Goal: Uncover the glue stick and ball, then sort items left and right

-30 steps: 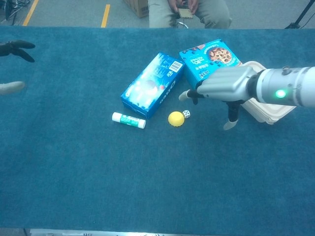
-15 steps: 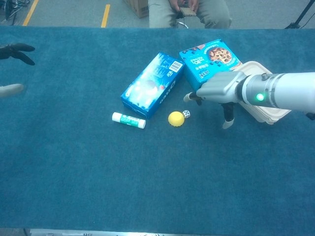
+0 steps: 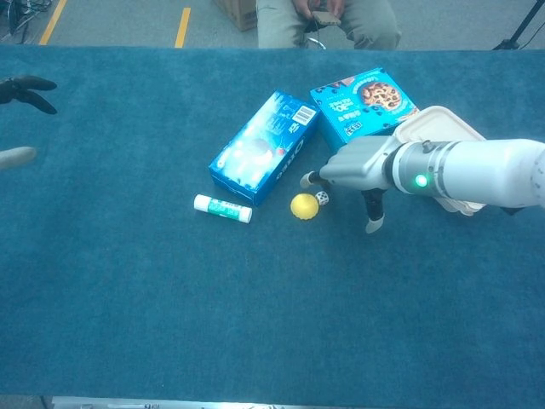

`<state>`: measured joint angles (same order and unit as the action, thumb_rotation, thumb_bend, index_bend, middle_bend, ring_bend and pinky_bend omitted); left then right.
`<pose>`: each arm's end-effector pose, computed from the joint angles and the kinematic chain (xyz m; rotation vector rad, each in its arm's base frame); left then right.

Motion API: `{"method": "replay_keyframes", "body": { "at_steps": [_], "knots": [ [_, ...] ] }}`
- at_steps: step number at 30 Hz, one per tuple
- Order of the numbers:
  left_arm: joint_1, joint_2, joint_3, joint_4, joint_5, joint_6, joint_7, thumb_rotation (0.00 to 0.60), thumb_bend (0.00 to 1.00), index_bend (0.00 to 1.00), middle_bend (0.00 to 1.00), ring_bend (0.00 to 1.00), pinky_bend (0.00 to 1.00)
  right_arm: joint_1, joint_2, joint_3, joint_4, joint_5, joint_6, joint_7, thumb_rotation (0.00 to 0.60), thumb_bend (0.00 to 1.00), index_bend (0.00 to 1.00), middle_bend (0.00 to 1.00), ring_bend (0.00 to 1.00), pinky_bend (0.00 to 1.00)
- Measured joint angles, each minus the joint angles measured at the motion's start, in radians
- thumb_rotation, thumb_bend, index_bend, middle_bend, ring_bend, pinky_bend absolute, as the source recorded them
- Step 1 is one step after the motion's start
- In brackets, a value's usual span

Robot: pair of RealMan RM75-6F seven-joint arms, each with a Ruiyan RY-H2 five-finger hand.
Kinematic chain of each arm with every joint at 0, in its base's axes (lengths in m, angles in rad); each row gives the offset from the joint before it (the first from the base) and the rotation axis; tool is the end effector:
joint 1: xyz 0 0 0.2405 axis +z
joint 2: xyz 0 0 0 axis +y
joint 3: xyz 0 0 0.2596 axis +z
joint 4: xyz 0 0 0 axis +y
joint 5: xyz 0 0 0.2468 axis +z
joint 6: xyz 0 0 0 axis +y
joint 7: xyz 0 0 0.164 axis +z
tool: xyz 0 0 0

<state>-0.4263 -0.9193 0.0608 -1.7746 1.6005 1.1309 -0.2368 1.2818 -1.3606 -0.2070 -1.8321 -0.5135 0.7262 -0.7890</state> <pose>-0.2603 0.2602 0.1039 -1.8441 -1.1266 -0.9283 -0.1191 -0.3092 -0.0819 2.4536 -0.6906 0.1845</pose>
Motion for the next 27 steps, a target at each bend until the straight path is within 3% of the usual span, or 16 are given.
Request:
{"method": "replay_keyframes", "body": {
  "at_steps": [27],
  "knots": [
    [0.029,0.018,0.011,0.019,0.035,0.030,-0.059,0.203,0.19,0.22,0.19,0.11,0.07,0.097,-0.103,0.040,-0.051,0.036,0.058,0.013,0.600,0.00,0.09,0.27,0.15,0.33]
  ]
}}
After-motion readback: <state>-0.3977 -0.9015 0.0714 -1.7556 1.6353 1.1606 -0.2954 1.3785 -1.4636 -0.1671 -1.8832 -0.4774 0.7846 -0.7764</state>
